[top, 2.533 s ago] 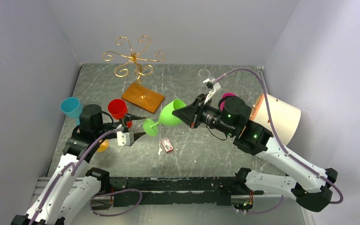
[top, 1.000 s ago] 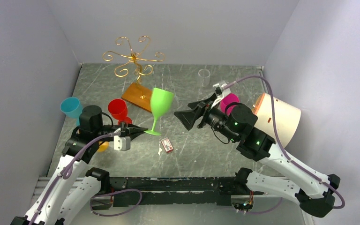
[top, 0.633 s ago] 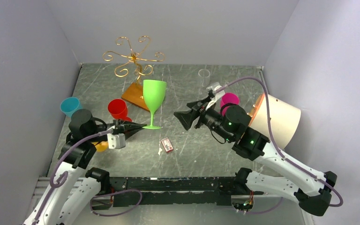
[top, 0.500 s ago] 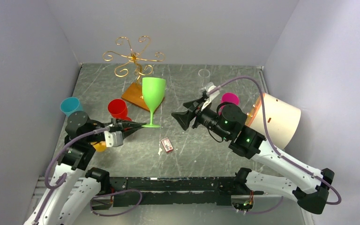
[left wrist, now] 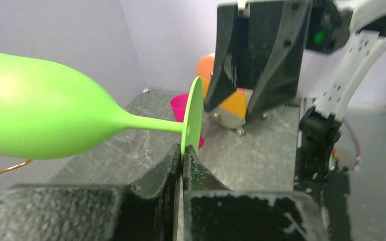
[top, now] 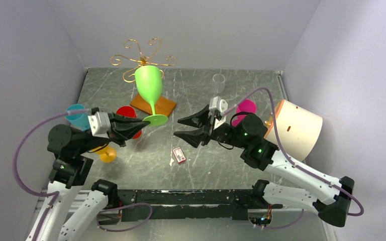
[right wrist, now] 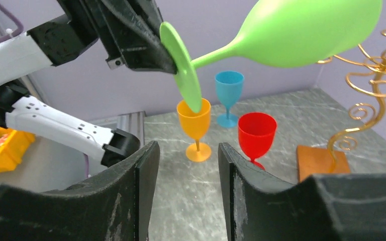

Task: Place the wine glass upside down on the wine glass rack

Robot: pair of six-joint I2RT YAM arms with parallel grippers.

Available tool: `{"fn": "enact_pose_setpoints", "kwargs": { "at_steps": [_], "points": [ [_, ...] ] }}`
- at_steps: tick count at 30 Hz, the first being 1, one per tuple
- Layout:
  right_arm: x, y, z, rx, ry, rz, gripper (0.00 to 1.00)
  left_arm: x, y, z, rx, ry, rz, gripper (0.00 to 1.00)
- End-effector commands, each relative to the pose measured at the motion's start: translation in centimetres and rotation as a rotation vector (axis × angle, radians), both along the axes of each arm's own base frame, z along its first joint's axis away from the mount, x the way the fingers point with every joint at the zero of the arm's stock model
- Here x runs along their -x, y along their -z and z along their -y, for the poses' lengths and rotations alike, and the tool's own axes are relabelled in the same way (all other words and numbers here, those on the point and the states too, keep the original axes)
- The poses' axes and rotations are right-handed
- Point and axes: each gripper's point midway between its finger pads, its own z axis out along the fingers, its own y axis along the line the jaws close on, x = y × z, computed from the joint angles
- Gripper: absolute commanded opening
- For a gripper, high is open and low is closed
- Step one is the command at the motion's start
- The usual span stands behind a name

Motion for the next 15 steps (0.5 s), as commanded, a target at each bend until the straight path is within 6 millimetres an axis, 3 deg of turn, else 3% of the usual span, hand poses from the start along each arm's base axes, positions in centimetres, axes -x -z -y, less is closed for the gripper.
{"fn": "enact_pose_setpoints", "kwargs": {
  "at_steps": [1, 7, 15],
  "points": [
    [0.8, -3.6, -0.9, -0.093, -0.066, 0.044, 0.48, -0.1, -2.0, -0.2, 0.067, -0.030, -0.240, 0.07],
    [0.5, -3.7, -2.4, -0.115, -0.098, -0.071, 0.41, 0.1, -0.7, 0.3, 0.045, 0.009, -0.365, 0.07],
    [-0.9, -4.4, -2.2, -0.187, -0.031, -0.222, 0.42, 0.6, 0.1, 0.7, 0.050, 0.056, -0.393, 0.07]
  ]
}}
